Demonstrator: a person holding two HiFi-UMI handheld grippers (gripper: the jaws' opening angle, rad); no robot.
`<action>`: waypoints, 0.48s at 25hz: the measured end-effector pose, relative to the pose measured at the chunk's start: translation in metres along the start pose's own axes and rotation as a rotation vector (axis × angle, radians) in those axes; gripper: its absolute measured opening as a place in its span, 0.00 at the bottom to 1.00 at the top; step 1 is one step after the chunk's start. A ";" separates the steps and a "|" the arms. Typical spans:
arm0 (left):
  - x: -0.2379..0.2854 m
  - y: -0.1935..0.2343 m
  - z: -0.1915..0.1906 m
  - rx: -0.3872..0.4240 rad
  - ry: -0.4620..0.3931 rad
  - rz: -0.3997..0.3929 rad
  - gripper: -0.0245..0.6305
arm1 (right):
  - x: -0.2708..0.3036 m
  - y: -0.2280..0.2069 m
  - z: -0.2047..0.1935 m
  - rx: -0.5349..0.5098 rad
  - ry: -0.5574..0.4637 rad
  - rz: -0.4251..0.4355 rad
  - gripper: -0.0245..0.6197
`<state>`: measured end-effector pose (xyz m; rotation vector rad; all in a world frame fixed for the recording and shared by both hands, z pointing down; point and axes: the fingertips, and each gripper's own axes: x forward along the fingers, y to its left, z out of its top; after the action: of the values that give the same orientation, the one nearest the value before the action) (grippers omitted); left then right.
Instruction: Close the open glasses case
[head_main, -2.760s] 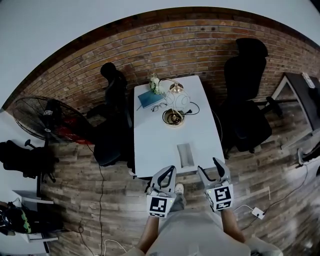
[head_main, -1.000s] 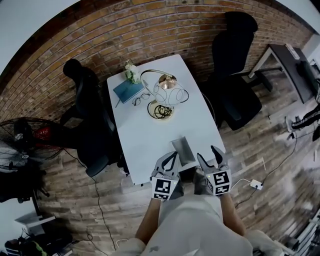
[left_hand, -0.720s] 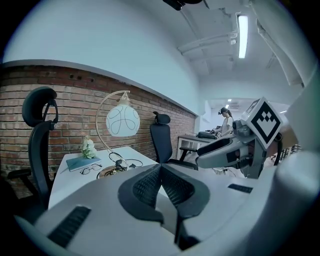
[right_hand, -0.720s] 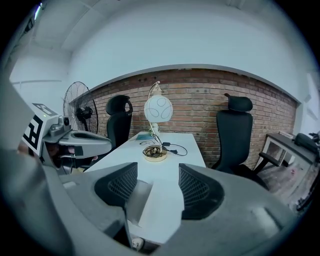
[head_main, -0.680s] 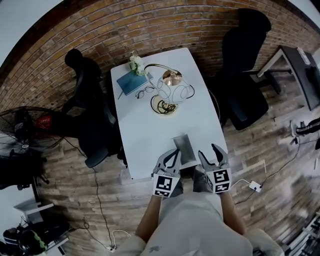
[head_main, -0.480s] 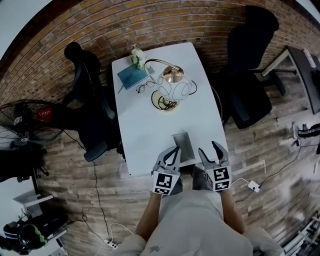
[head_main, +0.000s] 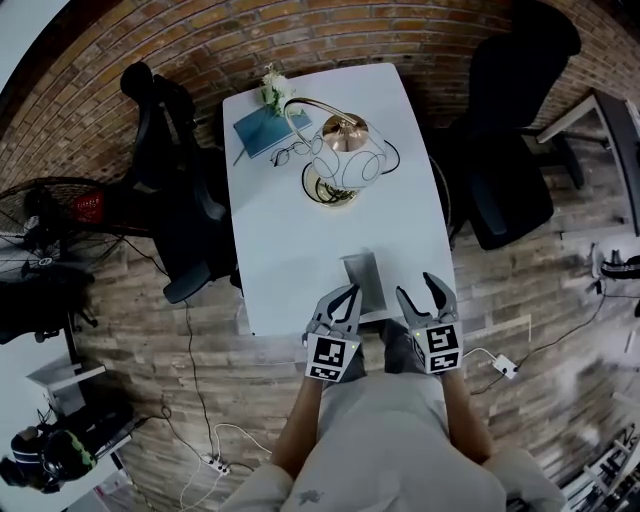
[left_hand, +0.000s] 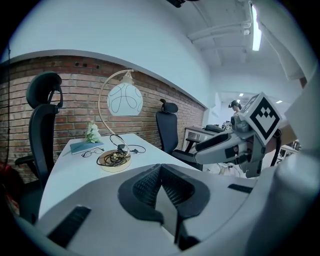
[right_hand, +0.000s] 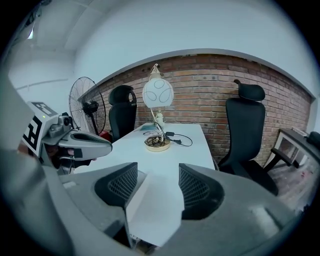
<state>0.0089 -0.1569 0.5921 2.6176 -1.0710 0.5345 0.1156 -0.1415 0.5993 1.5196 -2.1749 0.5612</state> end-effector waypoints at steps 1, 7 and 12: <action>0.002 0.000 -0.003 -0.002 0.007 0.003 0.04 | 0.002 -0.001 -0.003 -0.001 0.006 0.004 0.44; 0.012 -0.001 -0.022 -0.019 0.048 0.015 0.04 | 0.013 -0.003 -0.015 -0.002 0.031 0.025 0.44; 0.018 -0.002 -0.034 -0.027 0.074 0.014 0.04 | 0.022 -0.005 -0.026 -0.005 0.054 0.033 0.44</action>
<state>0.0143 -0.1539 0.6301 2.5482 -1.0665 0.6106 0.1159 -0.1459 0.6335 1.4520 -2.1626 0.6002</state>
